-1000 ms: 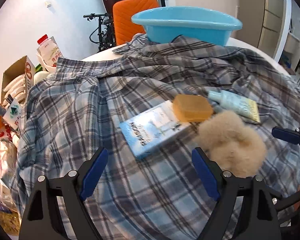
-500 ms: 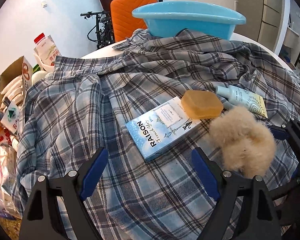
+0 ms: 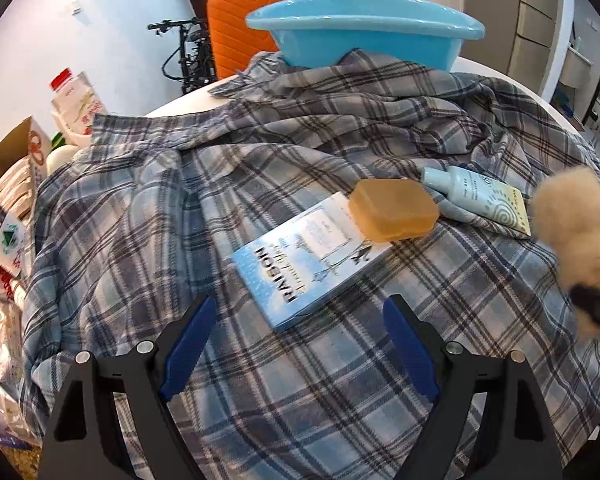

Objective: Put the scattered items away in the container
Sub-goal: 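Close the right tool on the fluffy beige plush and lift it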

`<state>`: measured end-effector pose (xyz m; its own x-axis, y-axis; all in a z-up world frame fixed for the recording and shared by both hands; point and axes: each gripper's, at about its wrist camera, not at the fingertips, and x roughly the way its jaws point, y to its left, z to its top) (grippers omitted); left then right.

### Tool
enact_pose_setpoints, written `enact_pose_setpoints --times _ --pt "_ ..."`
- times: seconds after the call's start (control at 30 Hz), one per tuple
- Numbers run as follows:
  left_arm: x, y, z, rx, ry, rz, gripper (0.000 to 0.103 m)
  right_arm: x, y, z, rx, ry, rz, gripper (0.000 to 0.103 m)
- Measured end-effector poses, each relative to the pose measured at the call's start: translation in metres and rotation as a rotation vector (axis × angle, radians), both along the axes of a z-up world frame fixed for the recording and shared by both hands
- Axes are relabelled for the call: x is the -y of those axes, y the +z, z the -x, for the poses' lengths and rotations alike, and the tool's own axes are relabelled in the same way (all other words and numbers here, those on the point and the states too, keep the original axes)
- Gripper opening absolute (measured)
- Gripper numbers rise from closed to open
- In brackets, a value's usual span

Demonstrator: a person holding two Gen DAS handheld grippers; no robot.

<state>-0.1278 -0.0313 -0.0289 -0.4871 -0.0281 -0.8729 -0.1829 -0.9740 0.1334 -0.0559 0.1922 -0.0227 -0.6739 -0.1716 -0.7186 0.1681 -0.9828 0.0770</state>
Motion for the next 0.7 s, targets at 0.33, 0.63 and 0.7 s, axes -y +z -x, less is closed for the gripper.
enact_pose_setpoints --times 0.33,0.63,0.7 --pt "-0.040 0.000 0.039 0.081 -0.220 -0.127 0.087 -0.034 0.004 -0.020 0.023 -0.066 0.103 0.035" --pt "-0.062 -0.017 0.065 0.146 -0.334 -0.024 0.087 -0.039 0.018 -0.030 -0.021 -0.050 0.144 0.036" --pt "-0.064 -0.017 0.069 0.151 -0.341 -0.041 0.087 -0.045 0.017 -0.028 -0.020 -0.071 0.169 0.036"
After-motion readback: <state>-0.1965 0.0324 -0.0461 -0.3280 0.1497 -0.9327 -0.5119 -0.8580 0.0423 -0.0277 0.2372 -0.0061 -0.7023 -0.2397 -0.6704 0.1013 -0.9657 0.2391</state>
